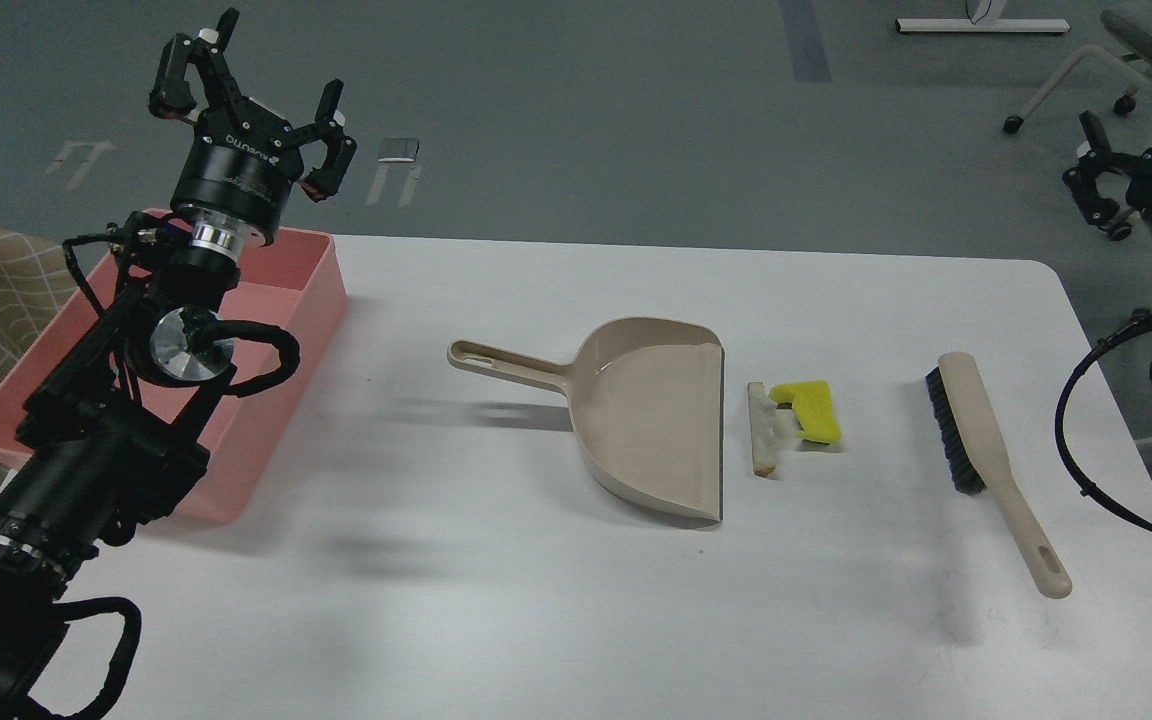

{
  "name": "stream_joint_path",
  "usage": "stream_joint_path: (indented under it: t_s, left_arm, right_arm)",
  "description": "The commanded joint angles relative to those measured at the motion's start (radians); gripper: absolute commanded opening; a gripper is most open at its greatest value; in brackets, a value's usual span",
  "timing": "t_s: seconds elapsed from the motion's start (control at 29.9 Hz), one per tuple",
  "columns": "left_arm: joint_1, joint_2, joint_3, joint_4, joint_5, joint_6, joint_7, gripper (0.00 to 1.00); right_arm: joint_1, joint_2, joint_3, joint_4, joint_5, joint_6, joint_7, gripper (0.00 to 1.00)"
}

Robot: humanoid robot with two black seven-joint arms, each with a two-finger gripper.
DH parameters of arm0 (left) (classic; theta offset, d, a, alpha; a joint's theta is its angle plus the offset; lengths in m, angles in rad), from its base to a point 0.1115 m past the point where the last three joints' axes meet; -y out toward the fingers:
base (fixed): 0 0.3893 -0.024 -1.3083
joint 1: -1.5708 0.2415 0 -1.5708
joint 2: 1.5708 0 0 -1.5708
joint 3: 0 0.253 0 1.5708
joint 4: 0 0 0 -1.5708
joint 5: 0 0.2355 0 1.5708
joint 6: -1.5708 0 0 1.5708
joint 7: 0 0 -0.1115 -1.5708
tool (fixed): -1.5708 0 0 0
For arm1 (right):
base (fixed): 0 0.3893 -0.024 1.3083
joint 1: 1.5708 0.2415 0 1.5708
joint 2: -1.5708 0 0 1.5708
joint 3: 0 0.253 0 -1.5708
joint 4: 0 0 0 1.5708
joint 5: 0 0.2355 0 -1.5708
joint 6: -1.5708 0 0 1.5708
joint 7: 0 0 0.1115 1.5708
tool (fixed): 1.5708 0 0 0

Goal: Sweep and dump garbage into bin
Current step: 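Raise the left gripper from rest above the pink bin, then reach the left gripper down to the beige dustpan handle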

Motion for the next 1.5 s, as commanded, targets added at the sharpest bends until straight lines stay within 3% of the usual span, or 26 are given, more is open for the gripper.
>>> stream_joint_path:
  t_s: [0.0, 0.4, 0.57, 0.64, 0.67, 0.77, 1.04, 1.2, 1.47]
  left_arm:
    - [0.033, 0.019, 0.009, -0.104, 0.001, 0.005, 0.031, 0.99]
    - [0.205, 0.354, 0.227, -0.541, 0.016, 0.148, 0.026, 0.97]
    - [0.289, 0.36, 0.25, -0.656, 0.114, 0.209, 0.031, 0.96]
    - [0.318, 0.339, 0.257, -0.687, 0.162, 0.269, 0.055, 0.93]
    - [0.332, 0.313, 0.288, -0.693, 0.186, 0.31, 0.092, 0.93]
    - [0.337, 0.273, 0.348, -0.687, 0.221, 0.355, 0.119, 0.91]
    - [0.352, 0.222, 0.437, -0.621, 0.337, 0.418, 0.121, 0.88]
    - [0.355, 0.217, 0.463, -0.515, 0.337, 0.441, 0.116, 0.76]
    - [0.297, 0.152, 0.49, -0.322, 0.34, 0.428, 0.09, 0.76]
  right_arm:
    - [-0.03, -0.014, 0.006, 0.031, 0.0, -0.001, 0.0, 1.0]
    - [-0.208, -0.074, 0.055, 0.177, 0.0, 0.001, -0.001, 1.0]
    - [-0.245, -0.078, 0.095, 0.195, 0.0, -0.001, -0.001, 1.0]
    - [-0.255, -0.078, 0.101, 0.212, 0.0, -0.001, -0.001, 1.0]
    - [-0.268, -0.077, 0.103, 0.224, 0.0, -0.006, 0.0, 1.0]
    - [-0.292, -0.077, 0.106, 0.25, 0.0, -0.025, -0.001, 1.0]
    - [-0.327, -0.092, 0.155, 0.272, 0.0, -0.027, -0.003, 1.0]
    - [-0.332, -0.101, 0.161, 0.293, 0.001, -0.027, -0.003, 1.0]
    - [-0.335, -0.097, 0.163, 0.315, 0.0, -0.036, -0.003, 1.0]
